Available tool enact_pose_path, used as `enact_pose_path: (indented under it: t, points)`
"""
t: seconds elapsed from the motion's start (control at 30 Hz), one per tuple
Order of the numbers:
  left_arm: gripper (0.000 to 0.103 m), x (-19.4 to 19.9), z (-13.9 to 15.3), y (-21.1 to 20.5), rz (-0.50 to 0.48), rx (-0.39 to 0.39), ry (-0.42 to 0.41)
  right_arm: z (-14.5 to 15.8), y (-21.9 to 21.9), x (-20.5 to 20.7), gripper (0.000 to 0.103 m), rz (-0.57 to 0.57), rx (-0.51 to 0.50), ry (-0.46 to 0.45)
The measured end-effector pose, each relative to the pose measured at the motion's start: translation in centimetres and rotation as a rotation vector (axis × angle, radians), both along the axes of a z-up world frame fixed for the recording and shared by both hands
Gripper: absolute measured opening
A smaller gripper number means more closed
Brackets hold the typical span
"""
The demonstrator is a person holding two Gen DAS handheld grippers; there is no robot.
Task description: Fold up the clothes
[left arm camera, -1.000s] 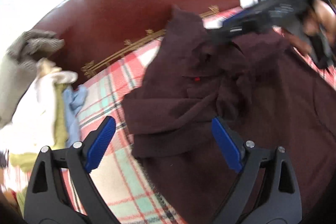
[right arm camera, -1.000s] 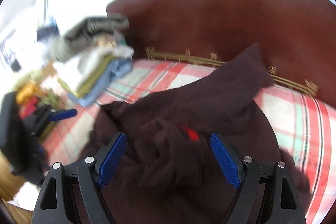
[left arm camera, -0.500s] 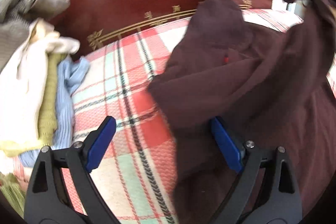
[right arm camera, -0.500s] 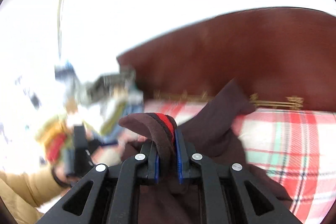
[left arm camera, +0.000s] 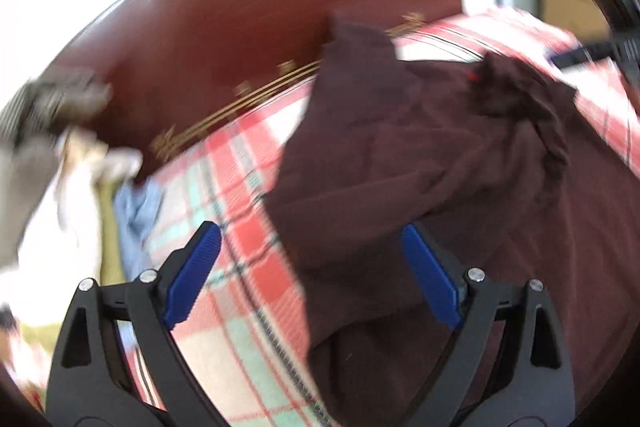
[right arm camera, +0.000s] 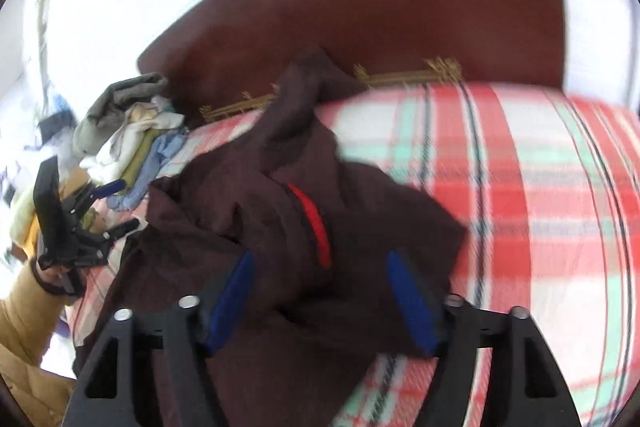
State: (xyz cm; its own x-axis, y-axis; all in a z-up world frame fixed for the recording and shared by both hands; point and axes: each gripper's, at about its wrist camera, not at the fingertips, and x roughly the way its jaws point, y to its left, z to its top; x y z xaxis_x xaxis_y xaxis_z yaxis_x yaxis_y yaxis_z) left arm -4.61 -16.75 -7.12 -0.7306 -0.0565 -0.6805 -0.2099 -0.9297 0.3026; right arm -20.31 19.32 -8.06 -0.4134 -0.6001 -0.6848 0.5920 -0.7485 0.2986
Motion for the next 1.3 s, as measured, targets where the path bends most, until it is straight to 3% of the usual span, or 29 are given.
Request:
enact_pose_path:
  t: [0.13,0.27,0.3,0.33,0.37,0.4,0.53,0.67,0.77,0.87,0.93,1.0,1.1,1.17,1.23,1.3]
  points:
    - [0.093,-2.6,-1.6,2.7,-0.112,-0.075,-0.073,0.7,-4.4,-1.8,0.074,0.085,0.070,0.040]
    - [0.091,-4.9,-2.8,2.6,-0.159,-0.029,-0.192,-0.5,-8.8,-3.8,0.072,0.173,0.180,0.023]
    - [0.076,-5.1,-2.8,2.0,-0.147,-0.014,-0.204,-0.8,-9.5,-4.0,0.058,0.187,0.200,0.012]
    - [0.063,-5.2,-2.8,1.4,-0.136,0.001,-0.216,-0.8,-9.8,-4.2,0.029,0.196,0.205,0.001]
    - [0.037,-5.4,-2.8,0.8,-0.124,0.016,-0.228,-0.8,-10.1,-4.3,0.017,0.206,0.209,-0.010]
    - [0.020,-5.6,-2.9,0.2,-0.112,0.031,-0.240,-0.6,-10.3,-4.4,0.011,0.213,0.203,-0.018]
    - [0.009,-5.4,-2.8,-2.6,-0.024,0.043,-0.222,3.3,-7.0,-4.2,0.009,0.179,-0.038,0.011]
    - [0.008,-5.3,-2.8,-6.5,0.112,0.114,-0.216,5.4,-2.4,-3.7,0.009,0.129,-0.230,0.058]
    - [0.008,-4.8,-3.1,-7.9,0.139,0.168,-0.219,2.6,-0.4,-3.8,0.011,0.095,-0.166,-0.002]
    - [0.010,-4.1,-3.1,-8.1,0.137,0.191,-0.215,-1.5,0.7,-3.9,0.012,0.035,0.001,-0.086]
    - [0.012,-4.1,-3.0,-8.1,0.144,0.199,-0.218,-3.4,1.7,-3.7,0.019,0.001,0.058,-0.134]
    - [0.031,-3.9,-2.6,-8.1,0.168,0.200,-0.206,-3.2,2.2,-3.2,0.021,-0.015,0.057,-0.116]
    - [0.053,-3.3,-1.3,-7.8,0.166,0.204,-0.154,-0.8,1.9,-2.2,0.046,-0.036,0.050,-0.015]
    - [0.057,-2.6,-0.4,-7.4,0.141,0.222,-0.117,0.9,0.7,-1.7,0.055,-0.011,0.065,0.072]
    - [0.061,-2.1,0.3,-6.3,0.106,0.233,-0.101,2.0,-1.2,-1.7,0.071,0.020,0.105,0.147]
    - [0.063,-1.8,0.6,-5.1,0.065,0.238,-0.097,2.0,-3.3,-2.5,0.072,0.068,0.130,0.161]
